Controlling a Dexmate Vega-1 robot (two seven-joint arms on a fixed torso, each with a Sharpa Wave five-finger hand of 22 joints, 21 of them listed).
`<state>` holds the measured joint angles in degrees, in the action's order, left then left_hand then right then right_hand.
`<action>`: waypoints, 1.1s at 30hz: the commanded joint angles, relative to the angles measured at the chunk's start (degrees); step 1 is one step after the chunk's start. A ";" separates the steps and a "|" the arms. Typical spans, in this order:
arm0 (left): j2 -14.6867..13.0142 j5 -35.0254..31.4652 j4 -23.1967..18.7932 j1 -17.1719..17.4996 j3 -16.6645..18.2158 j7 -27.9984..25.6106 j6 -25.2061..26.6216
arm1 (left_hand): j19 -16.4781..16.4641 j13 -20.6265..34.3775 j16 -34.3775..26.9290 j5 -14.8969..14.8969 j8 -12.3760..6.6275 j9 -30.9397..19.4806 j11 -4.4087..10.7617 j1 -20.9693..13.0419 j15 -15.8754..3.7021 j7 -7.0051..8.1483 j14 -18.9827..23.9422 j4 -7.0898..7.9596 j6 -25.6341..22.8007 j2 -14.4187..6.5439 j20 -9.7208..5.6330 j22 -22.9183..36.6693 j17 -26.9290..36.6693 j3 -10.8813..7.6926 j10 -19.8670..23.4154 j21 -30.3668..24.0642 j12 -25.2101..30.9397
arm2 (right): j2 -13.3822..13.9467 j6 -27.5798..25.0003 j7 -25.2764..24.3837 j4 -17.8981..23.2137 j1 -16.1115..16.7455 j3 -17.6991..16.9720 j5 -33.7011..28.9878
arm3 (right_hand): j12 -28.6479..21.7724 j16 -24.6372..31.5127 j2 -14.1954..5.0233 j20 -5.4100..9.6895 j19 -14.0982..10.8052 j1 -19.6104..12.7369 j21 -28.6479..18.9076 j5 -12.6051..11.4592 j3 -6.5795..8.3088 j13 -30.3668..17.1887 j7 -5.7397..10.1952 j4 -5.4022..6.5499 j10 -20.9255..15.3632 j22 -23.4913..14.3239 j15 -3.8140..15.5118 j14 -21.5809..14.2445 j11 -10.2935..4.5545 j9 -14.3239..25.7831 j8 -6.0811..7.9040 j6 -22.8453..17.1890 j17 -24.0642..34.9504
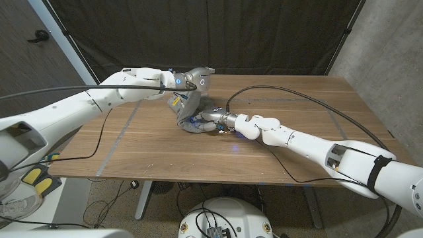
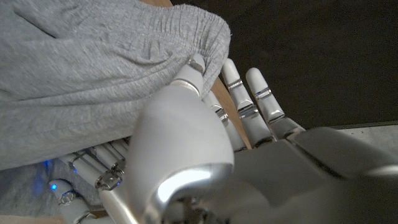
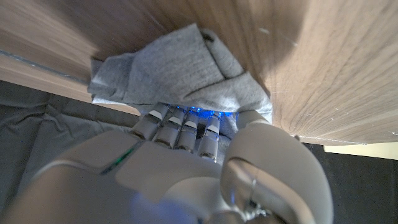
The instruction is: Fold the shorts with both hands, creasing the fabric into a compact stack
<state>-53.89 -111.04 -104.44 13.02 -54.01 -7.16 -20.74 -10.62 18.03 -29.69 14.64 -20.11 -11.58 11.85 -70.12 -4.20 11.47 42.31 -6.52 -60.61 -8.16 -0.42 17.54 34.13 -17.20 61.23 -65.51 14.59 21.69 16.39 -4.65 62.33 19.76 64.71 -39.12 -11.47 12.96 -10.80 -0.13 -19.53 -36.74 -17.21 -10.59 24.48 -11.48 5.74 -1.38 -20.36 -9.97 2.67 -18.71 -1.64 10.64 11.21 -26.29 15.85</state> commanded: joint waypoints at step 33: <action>1.89 14.31 -4.35 1.44 0.05 8.24 -5.05 | 0.69 3.09 15.72 1.42 9.35 0.71 -0.06 18.59 -8.73 -2.07 4.31 12.38 8.62 3.77 1.01 -7.02 -6.66 8.19 -1.88 3.67 -2.55 | 1.55 -0.30 0.88 3.83 1.08 -0.59 -0.54 | 0.10 0.74 0.34 -0.03 -0.66 0.56 0.17 0.26 -0.11 0.03 0.33 -0.14 -0.03 -0.22 3.82 0.34 -0.56 0.20 -0.30 0.00 0.28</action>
<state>-51.56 -99.91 -104.50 11.05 -57.16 -6.64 -24.59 -9.62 21.32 -14.54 15.53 -11.04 -10.92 11.82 -52.61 -5.64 9.48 46.97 4.88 -52.96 -4.59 0.42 10.38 27.61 -9.26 60.01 -62.22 12.43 22.70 17.17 -4.98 64.04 20.25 64.38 -38.86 -11.48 13.36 -10.55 -0.14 -19.54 -36.50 -16.72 -10.37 24.48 -11.48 5.74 -1.37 -20.05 -10.02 2.36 -18.40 -1.96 10.65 11.00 -26.30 15.83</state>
